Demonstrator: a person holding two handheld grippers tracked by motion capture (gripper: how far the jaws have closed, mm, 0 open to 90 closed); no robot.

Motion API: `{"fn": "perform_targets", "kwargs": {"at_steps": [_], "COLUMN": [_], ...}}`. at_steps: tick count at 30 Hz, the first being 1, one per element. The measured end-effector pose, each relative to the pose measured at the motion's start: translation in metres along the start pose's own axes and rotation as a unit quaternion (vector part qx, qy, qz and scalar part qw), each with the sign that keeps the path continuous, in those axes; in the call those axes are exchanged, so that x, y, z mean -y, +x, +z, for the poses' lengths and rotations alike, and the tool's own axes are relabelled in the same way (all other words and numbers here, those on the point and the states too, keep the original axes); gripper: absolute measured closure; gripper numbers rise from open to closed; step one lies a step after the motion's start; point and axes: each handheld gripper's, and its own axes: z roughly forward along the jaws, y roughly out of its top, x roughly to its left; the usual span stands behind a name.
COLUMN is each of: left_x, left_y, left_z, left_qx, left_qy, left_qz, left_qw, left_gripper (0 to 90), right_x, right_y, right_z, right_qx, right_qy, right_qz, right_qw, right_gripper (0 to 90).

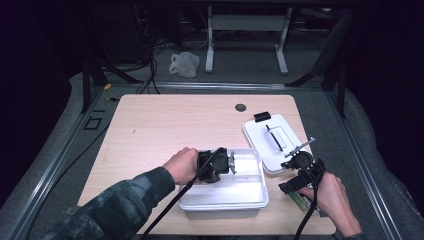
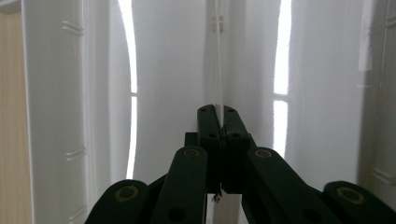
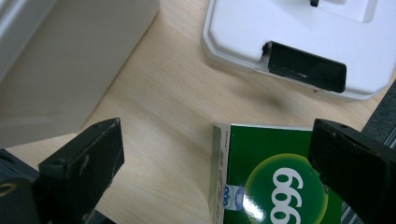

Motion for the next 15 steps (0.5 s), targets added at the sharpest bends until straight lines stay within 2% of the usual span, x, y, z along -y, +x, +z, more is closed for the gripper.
{"fn": "perform_targets", "kwargs": {"at_steps": [10, 15], "left_x": [-0.012, -0.013], "left_y": [-0.003, -0.002], "left_z": [0.004, 0.004], "left_qx": [-0.002, 0.001], "left_qy": [-0.012, -0.015], "left_qz": [0.008, 0.008], "left_qw": [0.9999, 0.9999], "left_gripper": [89.1, 89.2], "right_x": [0.0, 0.0], "right_y": [-0.001, 0.0], "right_z": [0.0, 0.001], "right_qx": [0.005, 0.004], "right_qy": [0.001, 0.005], "right_qz": [0.0, 0.0], "right_qw": [1.0, 1.0], "right_gripper": [3.5, 3.8]}}
